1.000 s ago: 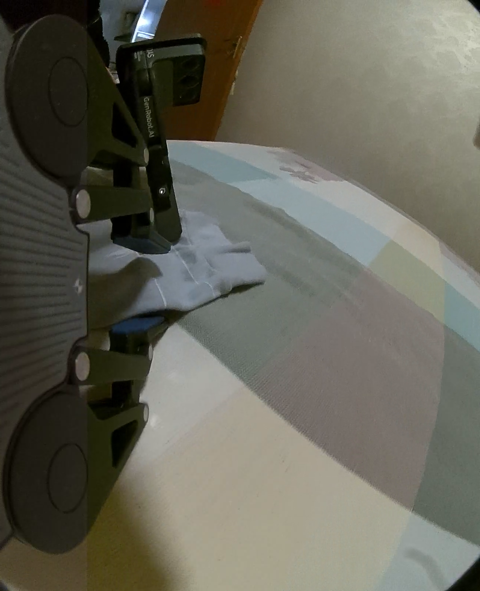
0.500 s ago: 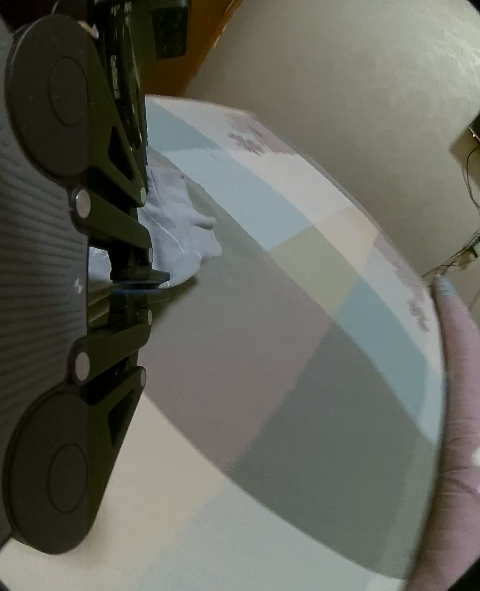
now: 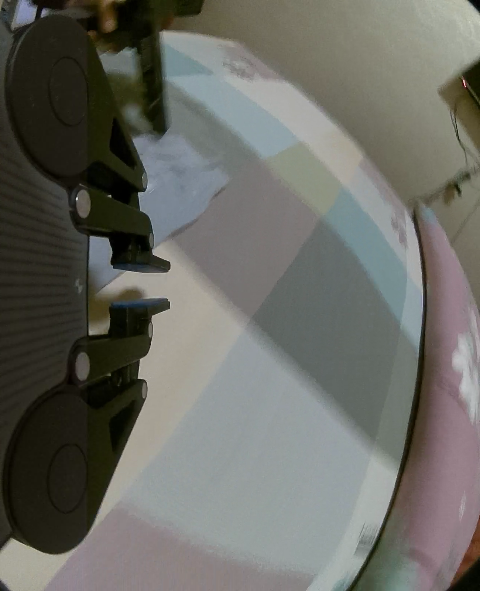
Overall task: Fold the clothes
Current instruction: 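Open both tools to lay the folded leg down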
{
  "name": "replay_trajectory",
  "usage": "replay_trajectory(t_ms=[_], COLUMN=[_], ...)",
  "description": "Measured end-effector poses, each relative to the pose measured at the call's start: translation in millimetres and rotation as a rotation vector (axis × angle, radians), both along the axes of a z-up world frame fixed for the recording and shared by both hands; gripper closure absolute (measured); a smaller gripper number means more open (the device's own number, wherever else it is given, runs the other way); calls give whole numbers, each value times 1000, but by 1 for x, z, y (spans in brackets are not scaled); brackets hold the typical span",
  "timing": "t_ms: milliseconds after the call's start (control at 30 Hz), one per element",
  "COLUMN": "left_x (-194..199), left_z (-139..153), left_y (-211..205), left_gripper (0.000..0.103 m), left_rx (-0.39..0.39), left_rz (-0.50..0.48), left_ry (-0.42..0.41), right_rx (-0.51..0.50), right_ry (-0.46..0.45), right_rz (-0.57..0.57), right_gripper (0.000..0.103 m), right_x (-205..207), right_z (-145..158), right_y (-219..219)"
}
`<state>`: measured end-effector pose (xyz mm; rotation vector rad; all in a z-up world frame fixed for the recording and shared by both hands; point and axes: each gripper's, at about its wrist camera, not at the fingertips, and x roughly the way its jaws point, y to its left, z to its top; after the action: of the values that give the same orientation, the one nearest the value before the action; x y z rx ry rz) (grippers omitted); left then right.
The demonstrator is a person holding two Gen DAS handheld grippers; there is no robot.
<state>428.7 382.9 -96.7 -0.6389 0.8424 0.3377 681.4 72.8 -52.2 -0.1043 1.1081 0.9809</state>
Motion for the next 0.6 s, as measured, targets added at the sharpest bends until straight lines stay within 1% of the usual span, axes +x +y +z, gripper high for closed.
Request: replay_trajectory(t_ms=[133,233,267,300,333,467,533,600], left_x=[-1,9,13,19,26,51,58,64], left_z=[15,27,30,31,32,31,29,27], left_y=[-9,-36,-46,-59,-71,-129,-158,-187], left_gripper=[74,71,69,65,64,64,64,64], left_rx=[75,120,132,136,140,137,128,118], left_rz=[-71,-178,-221,-262,-302,-468,-536,-604], left_ry=[44,35,30,26,21,9,9,9], right_rx=[-105,-176,-195,-214,-230,-273,-281,-273], right_ry=[-5,8,8,7,6,11,2,-4], right_rz=[-86,-166,-196,-224,-248,-336,-353,-338], right_gripper=[86,86,86,86,86,86,86,86], right_x=[-18,-33,-40,-47,-54,-75,-85,-93], right_z=[-1,-1,-2,-3,-4,-10,-11,-11], right_y=[-75,-136,-155,-174,-191,-249,-269,-281])
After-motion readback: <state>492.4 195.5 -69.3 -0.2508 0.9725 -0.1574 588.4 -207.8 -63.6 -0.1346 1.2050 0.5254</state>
